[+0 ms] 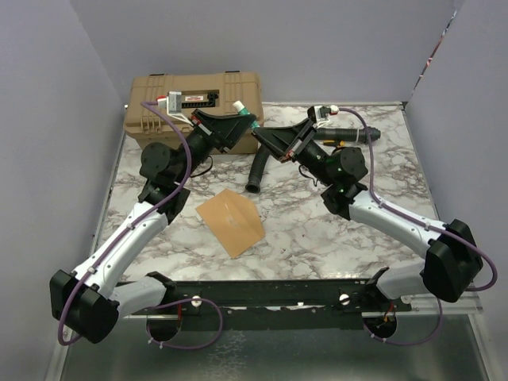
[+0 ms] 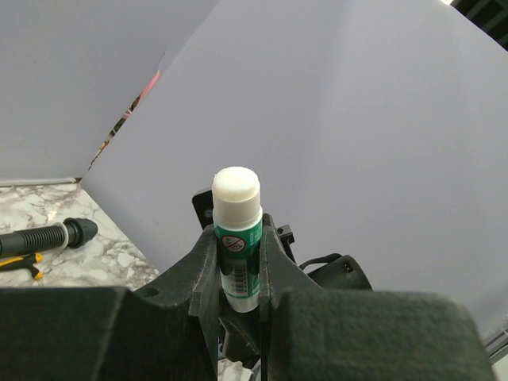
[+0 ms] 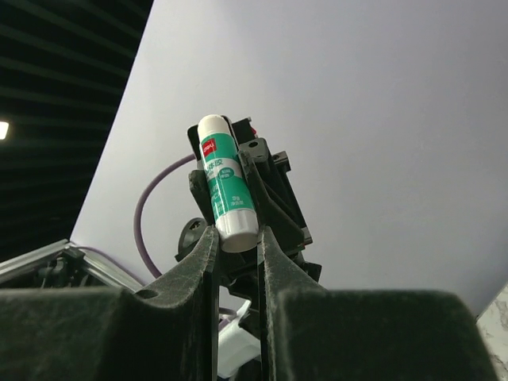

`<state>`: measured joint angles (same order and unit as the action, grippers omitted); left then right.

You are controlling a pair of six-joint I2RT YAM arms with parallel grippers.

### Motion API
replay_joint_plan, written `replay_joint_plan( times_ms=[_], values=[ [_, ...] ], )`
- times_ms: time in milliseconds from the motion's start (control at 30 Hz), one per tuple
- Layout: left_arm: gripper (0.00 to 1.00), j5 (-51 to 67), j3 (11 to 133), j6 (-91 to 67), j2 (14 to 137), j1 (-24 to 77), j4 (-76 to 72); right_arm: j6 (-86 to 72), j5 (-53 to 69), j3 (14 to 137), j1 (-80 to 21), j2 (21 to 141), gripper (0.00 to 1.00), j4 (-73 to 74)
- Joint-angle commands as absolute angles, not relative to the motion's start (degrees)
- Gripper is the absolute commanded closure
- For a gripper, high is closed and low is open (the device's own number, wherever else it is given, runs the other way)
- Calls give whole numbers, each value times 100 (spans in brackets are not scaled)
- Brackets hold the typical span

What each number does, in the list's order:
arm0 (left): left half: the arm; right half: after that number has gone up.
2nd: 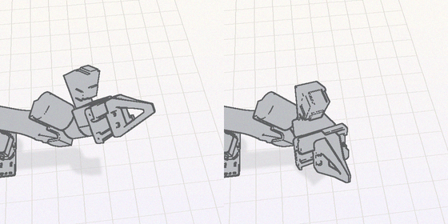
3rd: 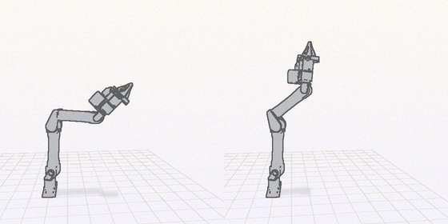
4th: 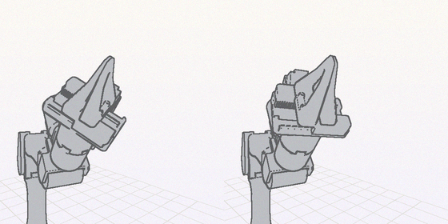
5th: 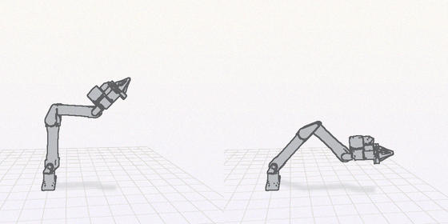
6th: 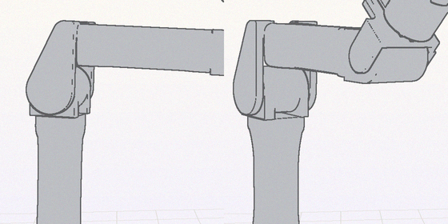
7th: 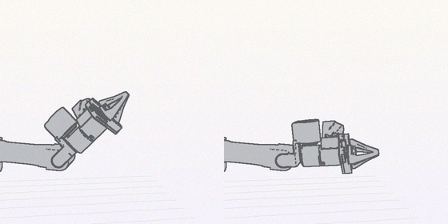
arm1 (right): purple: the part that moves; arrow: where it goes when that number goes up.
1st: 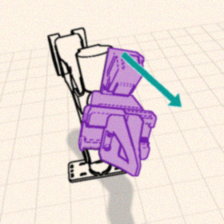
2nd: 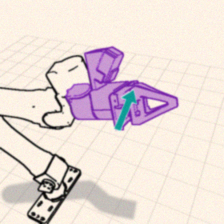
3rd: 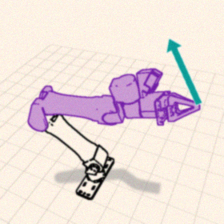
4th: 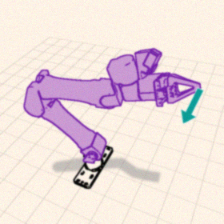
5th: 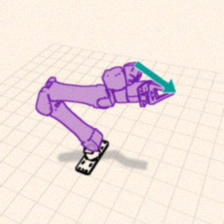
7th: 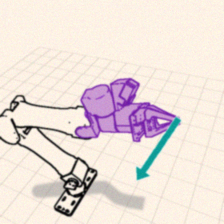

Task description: Place the letter into the envelope and seal it

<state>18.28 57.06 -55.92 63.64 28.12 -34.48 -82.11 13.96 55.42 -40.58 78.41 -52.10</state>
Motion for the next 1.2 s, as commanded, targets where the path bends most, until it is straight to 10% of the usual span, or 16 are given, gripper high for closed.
replay_joint_plan(
  times_ms=[0, 100, 267, 633, 1167],
  values=[
    [100, 1803, 5592, -5347, 6140, 2755, -3480, -8290, 1206, 5694, -3880, 7763, 87, -5736],
    [100, 1721, 5590, -5416, 6135, 2753, -3413, -7108, 1223, 5812, -3883, 7460, 53, -5177],
    [100, 1467, 5779, -5778, 6167, 2760, -2947, -5220, 1031, 5793, -3884, 7000, 33, -4456],
    [100, 1327, 6109, -7444, 6345, 2755, -2488, -701, 2247, 6691, -3939, 7167, 29, -3274],
    [100, 781, 5889, -7889, 6143, 2760, -2643, -57, 2136, 7181, -4171, 7667, 29, -3147]
  ],
)
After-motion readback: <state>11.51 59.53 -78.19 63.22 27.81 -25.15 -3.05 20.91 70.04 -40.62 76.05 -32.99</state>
